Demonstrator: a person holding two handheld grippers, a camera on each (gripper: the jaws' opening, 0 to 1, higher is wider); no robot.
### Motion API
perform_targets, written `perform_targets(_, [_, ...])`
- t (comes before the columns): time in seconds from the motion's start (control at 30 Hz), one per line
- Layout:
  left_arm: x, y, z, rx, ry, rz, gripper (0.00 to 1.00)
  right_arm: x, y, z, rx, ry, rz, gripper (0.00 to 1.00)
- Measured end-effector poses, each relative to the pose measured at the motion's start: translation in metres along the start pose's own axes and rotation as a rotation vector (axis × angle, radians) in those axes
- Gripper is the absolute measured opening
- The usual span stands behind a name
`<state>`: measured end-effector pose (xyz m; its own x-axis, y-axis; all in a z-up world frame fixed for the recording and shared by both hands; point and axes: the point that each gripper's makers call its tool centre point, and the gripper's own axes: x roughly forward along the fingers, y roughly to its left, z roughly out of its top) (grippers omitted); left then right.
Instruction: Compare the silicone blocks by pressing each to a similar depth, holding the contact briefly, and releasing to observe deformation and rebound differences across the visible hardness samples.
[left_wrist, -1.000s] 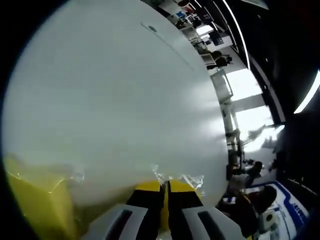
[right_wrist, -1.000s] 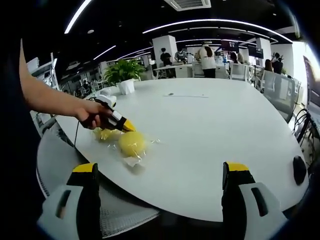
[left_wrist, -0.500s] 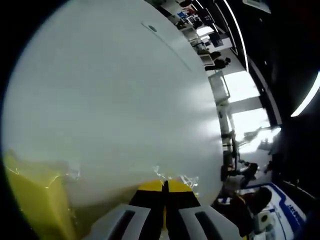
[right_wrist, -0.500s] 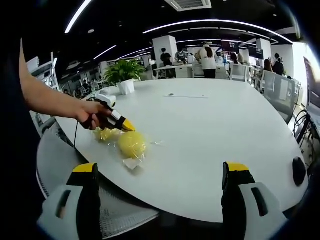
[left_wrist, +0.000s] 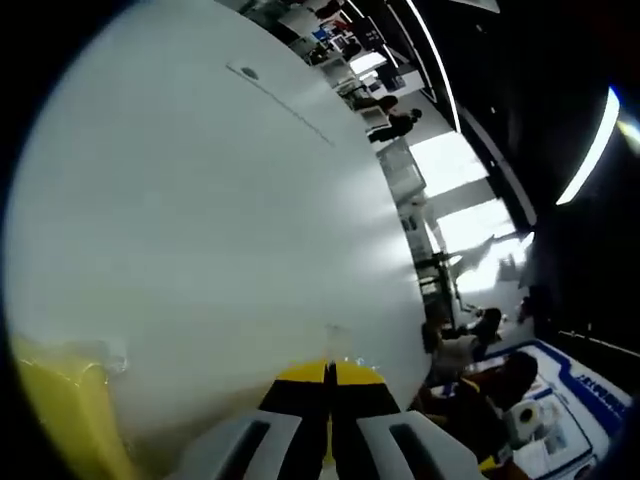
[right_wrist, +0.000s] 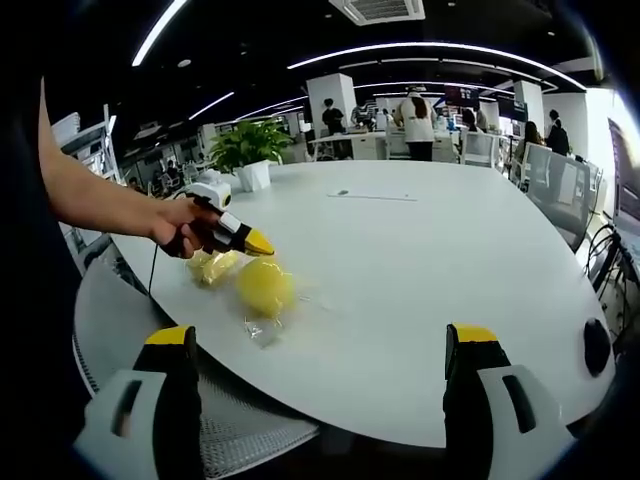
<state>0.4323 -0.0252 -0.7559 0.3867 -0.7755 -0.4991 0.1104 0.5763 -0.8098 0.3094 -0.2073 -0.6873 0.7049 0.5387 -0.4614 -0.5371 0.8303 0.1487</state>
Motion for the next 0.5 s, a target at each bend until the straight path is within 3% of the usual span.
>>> perform_targets(0.2, [-0.005, -0.012, 0.002, 0.014, -0.004, -0.032, 0.0, 0.001, 0.001, -0.001, -0.003, -0.001, 0.003, 0.96])
perform_targets(0.5, [-0.011, -0.045, 0.012, 0.137, -0.025, -0.09, 0.0, 0.003, 0.002, 0.004, -0.015, -0.003, 0.011, 0.96])
